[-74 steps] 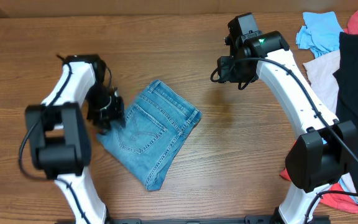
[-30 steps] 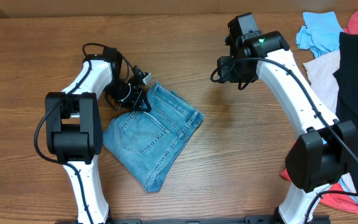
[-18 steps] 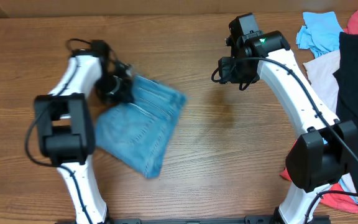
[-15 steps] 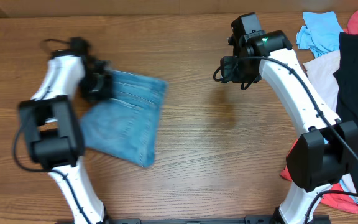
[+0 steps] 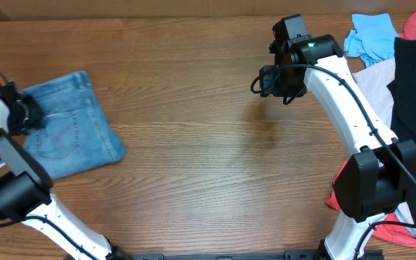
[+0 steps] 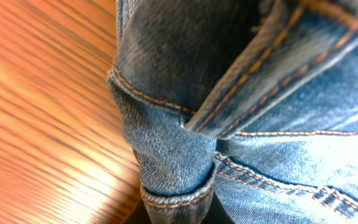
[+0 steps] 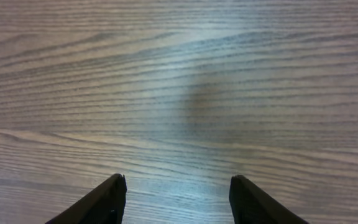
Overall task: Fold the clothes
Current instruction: 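Drag the folded jeans leftward to the table's left edge with left gripper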
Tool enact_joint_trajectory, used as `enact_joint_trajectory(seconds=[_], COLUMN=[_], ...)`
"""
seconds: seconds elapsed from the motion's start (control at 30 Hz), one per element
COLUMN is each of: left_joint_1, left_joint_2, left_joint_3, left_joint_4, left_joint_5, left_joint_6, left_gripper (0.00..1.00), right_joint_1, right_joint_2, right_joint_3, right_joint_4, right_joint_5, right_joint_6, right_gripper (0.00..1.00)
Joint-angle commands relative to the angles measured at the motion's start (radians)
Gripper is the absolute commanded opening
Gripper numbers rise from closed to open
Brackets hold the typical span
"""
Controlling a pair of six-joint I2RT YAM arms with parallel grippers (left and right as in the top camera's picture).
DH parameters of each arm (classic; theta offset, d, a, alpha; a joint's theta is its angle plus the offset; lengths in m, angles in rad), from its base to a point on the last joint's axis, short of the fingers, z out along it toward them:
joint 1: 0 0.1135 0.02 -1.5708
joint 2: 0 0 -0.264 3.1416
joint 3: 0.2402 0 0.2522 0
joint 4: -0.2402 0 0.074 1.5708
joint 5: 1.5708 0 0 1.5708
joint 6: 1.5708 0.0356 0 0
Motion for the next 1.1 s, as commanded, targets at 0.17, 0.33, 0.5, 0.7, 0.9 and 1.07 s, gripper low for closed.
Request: enact_joint_trajectory(seconds=[0.17, 0.33, 0.5, 0.7, 0.9, 1.07], left_joint_1=[-0.014, -0.047, -0.049, -0.055, -0.120, -0.231], left_joint_2=[-0.024, -0.024, -0.024, -0.026, -0.029, -0.017], left_joint_3=[0.062, 0.137, 0.212, 0.288, 0.344, 0.341], left_joint_4=[0.121, 0.138, 0.131, 0.048, -0.063, -0.179], left_joint_5=[0.029, -0.059, -0.167, -0.169, 0.035, 0.198], left_joint_6=[0.076, 0.103, 0.080, 0.023, 0.013, 0.012], left_gripper=[0.04, 0.04, 0.37, 1.00, 1.00, 0.83], right_joint_1=[-0.004, -0.004, -0.004, -0.004, -0.004, -0.004], right_joint_2=[-0.006, -0.006, -0.006, -0.006, -0.006, -0.006], right_joint_3=[0.009, 0.009, 0.009, 0.009, 0.009, 0.009], right_joint_4=[-0.010, -0.018, -0.025, -0.040, -0.045, -0.048], right_joint_5=[0.006, 0.006, 0.006, 0.006, 0.006, 0.006], right_joint_6=[0.012, 0.023, 0.027, 0.026, 0.026, 0.027], right_gripper=[0.57, 0.57, 0.57, 0.57, 0.57, 0.57])
